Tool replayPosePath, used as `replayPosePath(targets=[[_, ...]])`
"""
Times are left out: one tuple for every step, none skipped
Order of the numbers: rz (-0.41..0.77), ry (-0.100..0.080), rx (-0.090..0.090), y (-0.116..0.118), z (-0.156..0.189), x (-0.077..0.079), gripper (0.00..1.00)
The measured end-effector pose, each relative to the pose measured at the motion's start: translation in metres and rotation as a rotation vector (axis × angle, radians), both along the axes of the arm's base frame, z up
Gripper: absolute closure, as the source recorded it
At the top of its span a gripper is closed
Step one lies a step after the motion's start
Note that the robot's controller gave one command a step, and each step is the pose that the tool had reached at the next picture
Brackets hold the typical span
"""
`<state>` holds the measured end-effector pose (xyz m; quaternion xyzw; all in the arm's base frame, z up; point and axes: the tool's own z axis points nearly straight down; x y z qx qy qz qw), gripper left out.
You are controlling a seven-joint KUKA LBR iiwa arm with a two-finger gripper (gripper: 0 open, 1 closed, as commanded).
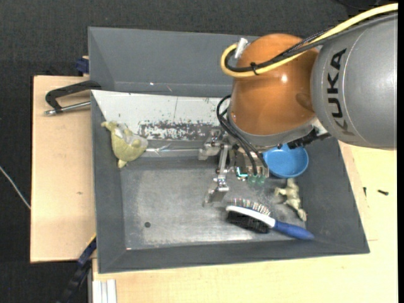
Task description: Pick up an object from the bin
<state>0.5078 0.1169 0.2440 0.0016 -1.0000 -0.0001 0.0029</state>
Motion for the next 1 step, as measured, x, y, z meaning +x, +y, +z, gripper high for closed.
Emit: replayPosePath(targets=[[-0.205,-0.012,0.001,-0.0948,-0.1625,0.017,0.0]])
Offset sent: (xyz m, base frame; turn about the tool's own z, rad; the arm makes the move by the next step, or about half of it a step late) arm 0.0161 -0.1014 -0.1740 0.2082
